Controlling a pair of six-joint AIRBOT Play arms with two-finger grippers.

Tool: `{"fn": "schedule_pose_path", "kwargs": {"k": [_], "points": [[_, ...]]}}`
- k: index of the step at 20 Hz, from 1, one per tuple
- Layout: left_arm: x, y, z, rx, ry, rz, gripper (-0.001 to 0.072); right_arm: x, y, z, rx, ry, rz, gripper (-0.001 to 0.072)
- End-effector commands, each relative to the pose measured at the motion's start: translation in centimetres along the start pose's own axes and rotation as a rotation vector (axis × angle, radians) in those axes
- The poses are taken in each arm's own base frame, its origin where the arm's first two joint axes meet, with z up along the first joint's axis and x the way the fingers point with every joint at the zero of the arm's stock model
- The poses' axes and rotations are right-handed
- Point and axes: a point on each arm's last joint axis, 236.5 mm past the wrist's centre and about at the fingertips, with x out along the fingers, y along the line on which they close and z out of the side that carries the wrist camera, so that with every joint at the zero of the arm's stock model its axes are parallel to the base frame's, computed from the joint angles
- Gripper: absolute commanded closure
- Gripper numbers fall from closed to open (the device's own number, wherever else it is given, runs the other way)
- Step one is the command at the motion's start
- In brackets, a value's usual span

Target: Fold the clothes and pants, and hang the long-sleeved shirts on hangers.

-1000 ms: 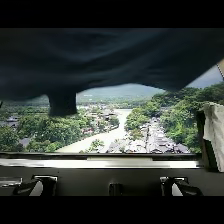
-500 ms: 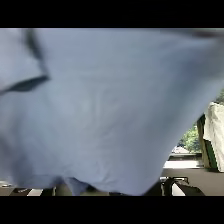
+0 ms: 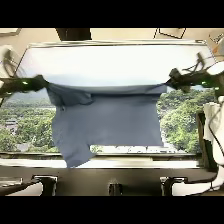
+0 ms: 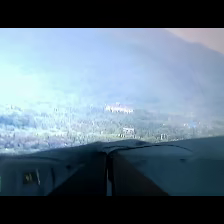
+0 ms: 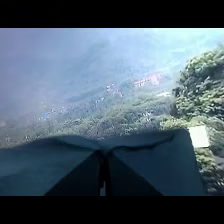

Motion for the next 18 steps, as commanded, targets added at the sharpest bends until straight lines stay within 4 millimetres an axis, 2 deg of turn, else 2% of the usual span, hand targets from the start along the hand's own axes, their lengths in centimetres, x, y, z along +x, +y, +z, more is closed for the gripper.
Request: {"fn": "schedule_pose_path", "kwargs": {"k": [1,3,4,5,6,7,8,9,10,11,13,14,16,18], "points": [[7.6,1.9,-5.7,-0.119,0.183,-0.026,0.0684,6.4,-1.5,-1.8,0.11,0.099,0.032,0.067],[8.7,1.8,-7.4,-0.15,0.243,-0.044,0.0679,7.1,-2.1,-1.5,0.108,0.088,0.016,0.0668],[8.4,2.0,-7.5,-0.152,0.253,-0.045,0.0622,6.4,-2.5,-1.0,0.113,0.079,0.013,0.0624],[7.5,2.3,-7.4,-0.158,0.271,-0.05,0.0452,5.2,-2.9,-0.6,0.115,0.082,0.01,0.0482],[6.1,2.8,-7.4,-0.159,0.313,-0.054,0.0167,3.2,-3.9,-0.4,0.097,0.102,-0.008,0.0268],[4.0,4.3,-7.8,-0.153,0.383,-0.039,-0.001,0.8,-5.7,-0.7,0.061,0.14,-0.05,0.0116],[1.6,6.5,-8.8,-0.169,0.469,0.004,-0.0009,-2.0,-8.9,-2.1,0.067,0.216,-0.14,0.0092],[-0.5,8.9,-10.4,-0.223,0.548,0.064,-0.0009,-4.5,-12.3,-4.1,0.111,0.296,-0.245,0.011],[-2.6,11.4,-12.6,-0.284,0.638,0.126,-0.0008,-6.3,-14.8,-6.4,0.142,0.379,-0.32,0.0111],[-4.0,12.7,-14.9,-0.331,0.71,0.145,-0.0005,-7.5,-16.3,-9.1,0.164,0.457,-0.361,0.0111],[-4.7,13.5,-19.4,-0.424,0.783,0.115,0.0154,-7.4,-17.3,-12.9,0.156,0.52,-0.369,0.0111],[-4.3,13.4,-21.7,-0.445,0.794,0.097,0.0156,-6.7,-17.1,-14.4,0.157,0.53,-0.344,0.0111],[-3.0,13.0,-24.6,-0.466,0.772,0.056,0.0156,-6.1,-16.9,-16.5,0.171,0.545,-0.316,0.0111],[-1.3,11.9,-25.2,-0.48,0.72,-0.022,0.0156,-6.0,-16.7,-17.3,0.18,0.558,-0.303,0.0113]]}}
